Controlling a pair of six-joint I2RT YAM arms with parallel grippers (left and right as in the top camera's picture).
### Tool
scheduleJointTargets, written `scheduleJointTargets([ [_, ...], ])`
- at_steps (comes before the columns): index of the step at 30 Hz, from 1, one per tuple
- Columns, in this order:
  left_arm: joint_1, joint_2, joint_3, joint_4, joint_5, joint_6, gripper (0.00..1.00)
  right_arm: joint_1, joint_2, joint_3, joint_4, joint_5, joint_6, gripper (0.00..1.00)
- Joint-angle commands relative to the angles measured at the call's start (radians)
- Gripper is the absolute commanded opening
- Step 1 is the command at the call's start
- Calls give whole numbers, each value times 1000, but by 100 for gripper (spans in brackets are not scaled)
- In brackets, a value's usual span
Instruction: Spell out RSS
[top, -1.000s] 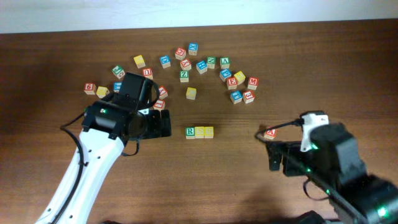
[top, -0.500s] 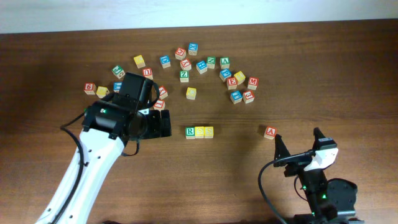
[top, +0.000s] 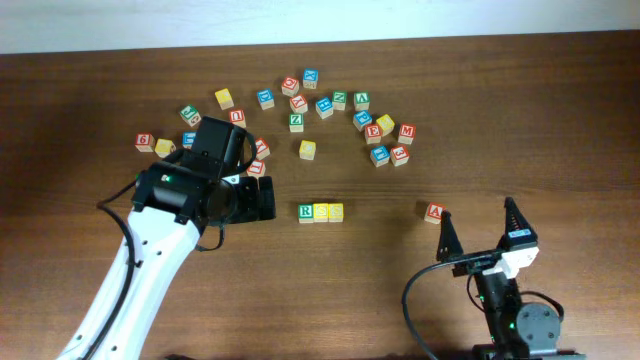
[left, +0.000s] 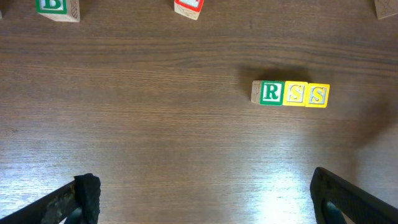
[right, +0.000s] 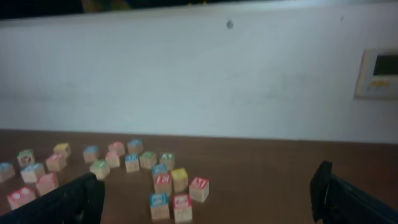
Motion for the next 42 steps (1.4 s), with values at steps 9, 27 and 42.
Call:
scheduleJointTargets([
  [9, 1, -7, 1, 1, -11, 1, 99, -7, -11, -8, -189, 85, -37, 98],
  [27, 1, -7, 1, 1, -11, 1, 99, -7, -11, -8, -185, 93, -33, 98],
  [42, 1, -16, -7, 72, -63, 72, 99, -7, -11, -8, -185, 93, -33, 98],
])
